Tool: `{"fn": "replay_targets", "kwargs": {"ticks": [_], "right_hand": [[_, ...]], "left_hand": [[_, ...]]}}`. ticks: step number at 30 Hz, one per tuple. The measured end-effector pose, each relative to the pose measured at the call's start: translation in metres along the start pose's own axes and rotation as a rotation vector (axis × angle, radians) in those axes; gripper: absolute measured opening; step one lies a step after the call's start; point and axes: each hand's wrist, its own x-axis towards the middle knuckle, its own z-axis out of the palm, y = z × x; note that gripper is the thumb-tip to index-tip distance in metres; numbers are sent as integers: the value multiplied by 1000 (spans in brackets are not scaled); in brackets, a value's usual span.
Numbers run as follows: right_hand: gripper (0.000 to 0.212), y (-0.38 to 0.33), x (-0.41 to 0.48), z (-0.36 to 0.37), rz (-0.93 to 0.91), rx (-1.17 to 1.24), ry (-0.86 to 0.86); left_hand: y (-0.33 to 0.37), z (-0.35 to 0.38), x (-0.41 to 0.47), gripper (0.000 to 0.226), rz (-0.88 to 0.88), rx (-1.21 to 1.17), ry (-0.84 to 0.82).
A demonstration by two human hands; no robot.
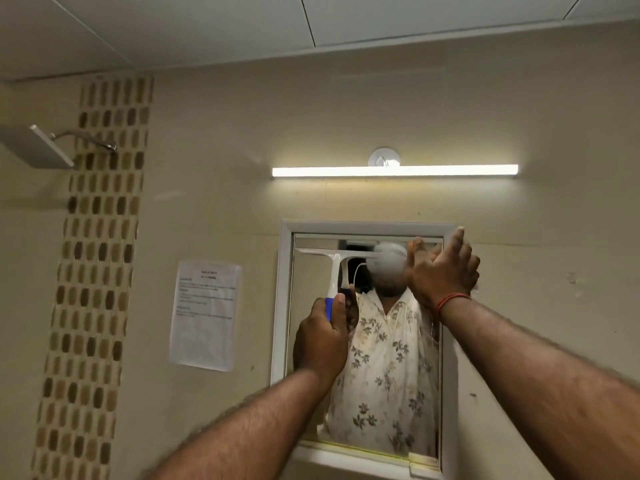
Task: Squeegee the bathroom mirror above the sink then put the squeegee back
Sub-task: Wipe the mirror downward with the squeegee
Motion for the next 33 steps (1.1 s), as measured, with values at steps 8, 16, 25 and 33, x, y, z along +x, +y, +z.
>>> {"fn": "replay_targets", "kwargs": {"ticks": [8,16,25,33], "right_hand": [[110,-16,9,11,52,12,-15],[104,-7,9,12,67,65,-81],[105,-4,6,9,52,111,-134],[113,1,4,0,25,175,-208]], "left_hand": [[2,1,29,70,13,-16,5],[-1,1,34,56,-3,-66,-23],[-6,7,31,73,-12,-41,8],[-15,7,24,65,-13,-15,14]]}}
